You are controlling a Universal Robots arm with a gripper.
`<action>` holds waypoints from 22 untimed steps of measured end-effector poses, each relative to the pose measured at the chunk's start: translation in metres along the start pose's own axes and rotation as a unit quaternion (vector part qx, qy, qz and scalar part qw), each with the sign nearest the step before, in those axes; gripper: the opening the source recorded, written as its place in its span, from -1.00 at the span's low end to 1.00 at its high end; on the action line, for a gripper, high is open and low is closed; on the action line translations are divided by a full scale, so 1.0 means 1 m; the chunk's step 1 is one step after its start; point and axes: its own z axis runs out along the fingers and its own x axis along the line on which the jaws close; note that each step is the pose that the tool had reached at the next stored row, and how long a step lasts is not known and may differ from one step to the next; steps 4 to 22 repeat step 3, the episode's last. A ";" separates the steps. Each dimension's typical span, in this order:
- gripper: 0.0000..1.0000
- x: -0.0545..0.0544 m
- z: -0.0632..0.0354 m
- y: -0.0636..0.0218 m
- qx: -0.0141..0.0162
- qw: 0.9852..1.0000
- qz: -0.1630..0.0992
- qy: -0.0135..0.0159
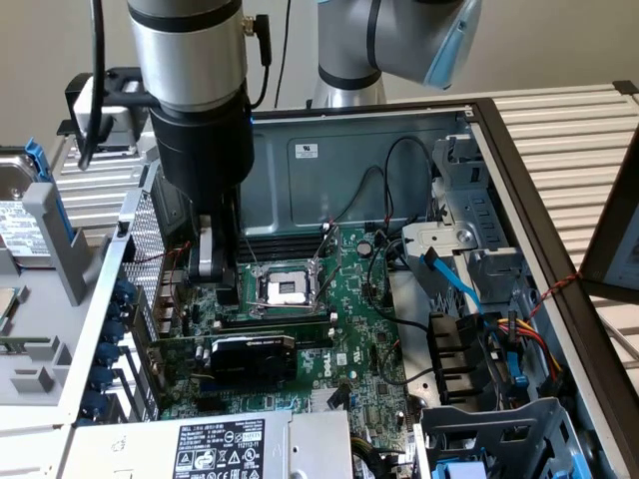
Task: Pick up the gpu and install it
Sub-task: 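Press down on the gpu until it lock into place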
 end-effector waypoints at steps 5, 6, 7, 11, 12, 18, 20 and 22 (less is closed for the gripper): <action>-0.79 0.000 0.0000 0.0002 0.000 1.000 0.000 0.000; -0.79 0.000 0.0000 0.0002 0.000 1.000 0.000 0.000; -0.79 0.000 0.0000 0.0002 0.000 1.000 0.000 0.000; -0.79 0.000 0.0000 0.0002 0.000 1.000 0.000 0.000; -0.79 0.000 0.0000 0.0002 0.000 1.000 0.000 0.000; -0.79 0.000 0.0000 0.0002 0.000 1.000 0.000 0.000; -0.79 0.000 0.0000 0.0002 0.000 1.000 0.000 0.000; -0.79 0.000 0.0000 0.0002 0.000 1.000 0.000 0.000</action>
